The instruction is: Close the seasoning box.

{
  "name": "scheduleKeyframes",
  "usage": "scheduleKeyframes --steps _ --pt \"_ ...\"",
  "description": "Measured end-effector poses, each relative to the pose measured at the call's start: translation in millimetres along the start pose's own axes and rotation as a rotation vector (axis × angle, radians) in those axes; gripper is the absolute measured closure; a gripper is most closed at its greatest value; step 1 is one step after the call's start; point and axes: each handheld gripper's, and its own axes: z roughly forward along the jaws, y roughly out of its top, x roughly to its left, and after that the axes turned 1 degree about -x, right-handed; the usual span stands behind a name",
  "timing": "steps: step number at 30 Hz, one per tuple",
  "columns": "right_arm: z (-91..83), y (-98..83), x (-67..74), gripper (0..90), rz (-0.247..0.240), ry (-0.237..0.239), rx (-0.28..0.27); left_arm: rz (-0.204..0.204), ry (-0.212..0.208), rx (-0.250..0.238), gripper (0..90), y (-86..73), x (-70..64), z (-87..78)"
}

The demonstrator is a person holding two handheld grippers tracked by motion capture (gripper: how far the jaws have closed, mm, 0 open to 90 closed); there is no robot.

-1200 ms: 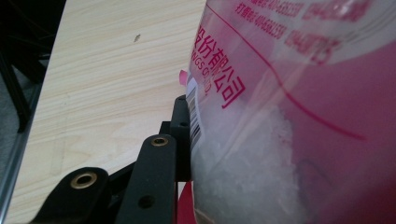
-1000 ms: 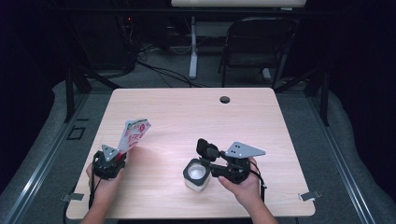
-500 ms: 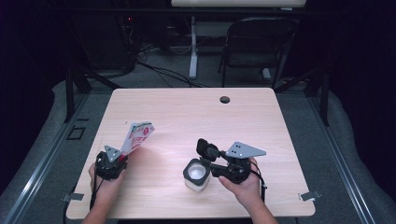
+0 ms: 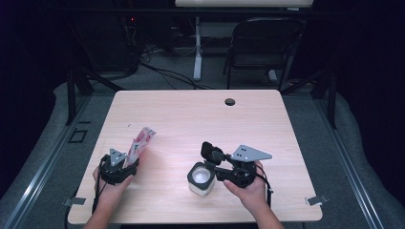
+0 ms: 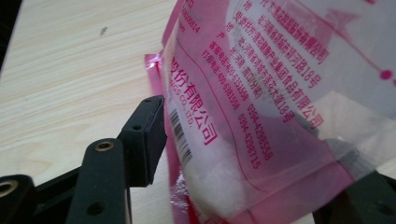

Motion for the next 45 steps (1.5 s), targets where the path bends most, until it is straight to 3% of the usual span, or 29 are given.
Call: scheduleKeyframes --steps 5,14,22,29,39,45 --pt "0.6 -0.2 0.6 53.2 -0.003 -0.002 0.005 0.008 -0.012 -0.015 37.9 0.7 -2.4 -0.6" --pt "2.6 -0.8 1.0 52.9 -0.002 0.002 0.003 0.019 -0.056 -0.031 37.9 3.2 -5.5 -3.6" --pt "1.0 -0.2 -0.2 52.6 0.001 -0.004 0.003 0.047 -0.125 -0.045 38.0 8.1 -12.9 -8.6" --pt "1.6 -0.7 -0.8 52.4 -0.001 -0.002 0.007 0.109 -0.206 -0.054 38.0 11.0 -23.8 -10.2" --pt "-6.9 3.6 -1.2 51.8 -0.004 -0.037 -0.040 0.179 -0.248 -0.037 38.0 11.8 -49.4 -5.8" --pt "-14.9 5.3 -8.3 50.9 0.007 -0.099 -0.066 0.210 -0.272 -0.032 38.2 12.0 -62.6 -4.9"
